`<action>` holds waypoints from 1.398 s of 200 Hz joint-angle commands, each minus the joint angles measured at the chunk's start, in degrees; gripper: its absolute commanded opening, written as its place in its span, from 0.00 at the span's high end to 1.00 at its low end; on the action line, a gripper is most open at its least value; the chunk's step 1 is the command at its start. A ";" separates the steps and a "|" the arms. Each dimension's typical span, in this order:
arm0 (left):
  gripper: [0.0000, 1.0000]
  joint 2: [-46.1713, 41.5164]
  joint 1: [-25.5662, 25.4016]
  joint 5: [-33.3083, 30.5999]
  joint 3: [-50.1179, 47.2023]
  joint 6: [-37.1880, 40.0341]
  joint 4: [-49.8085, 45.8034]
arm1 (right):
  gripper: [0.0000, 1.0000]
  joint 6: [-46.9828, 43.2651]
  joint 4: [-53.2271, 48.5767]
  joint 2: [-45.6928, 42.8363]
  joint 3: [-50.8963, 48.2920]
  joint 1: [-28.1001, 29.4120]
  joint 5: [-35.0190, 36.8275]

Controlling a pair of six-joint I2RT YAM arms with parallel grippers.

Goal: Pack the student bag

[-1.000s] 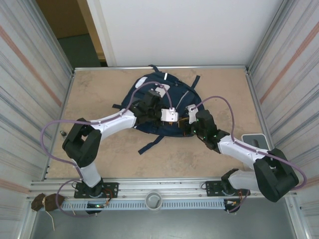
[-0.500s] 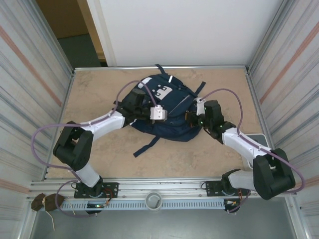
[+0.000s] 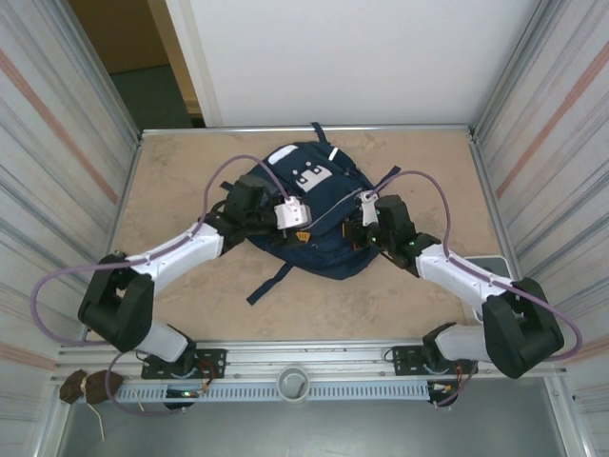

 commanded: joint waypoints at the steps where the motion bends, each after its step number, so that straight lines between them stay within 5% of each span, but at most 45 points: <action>1: 0.26 -0.38 -3.77 -8.37 0.36 -4.24 -2.47 | 1.00 1.59 3.09 -2.69 2.00 2.16 -0.60; 38: 0.29 4.31 -7.31 -10.45 4.48 -5.17 -3.80 | 1.00 2.23 3.85 -4.42 1.69 3.88 -1.47; 65: 0.58 5.84 -6.68 -11.11 6.14 -5.27 -4.36 | 1.00 0.26 1.81 -5.24 0.95 3.86 0.33; 87: 0.78 3.50 -3.58 -4.90 4.23 -5.32 -4.04 | 1.00 -2.13 -2.50 -5.04 0.71 1.05 2.67; 129: 0.84 -1.78 7.27 10.31 -4.81 -6.06 4.75 | 1.00 -0.19 -6.55 -0.07 2.59 -10.15 1.33; 171: 0.81 -0.37 9.52 7.24 -4.14 -6.51 3.64 | 1.00 -1.67 -3.81 3.49 5.68 -5.28 -0.65; 204: 0.48 -2.76 3.78 1.87 -4.12 -7.56 3.90 | 1.00 0.10 -1.19 2.20 4.45 -3.45 -2.23; 226: 0.37 -1.91 -1.29 -3.08 -1.75 -6.94 0.97 | 1.00 1.88 0.77 0.18 3.08 -2.39 -3.29; 279: 0.39 5.96 -7.40 -9.18 6.09 -5.70 -2.88 | 1.00 3.42 1.99 -2.76 2.39 1.31 -3.29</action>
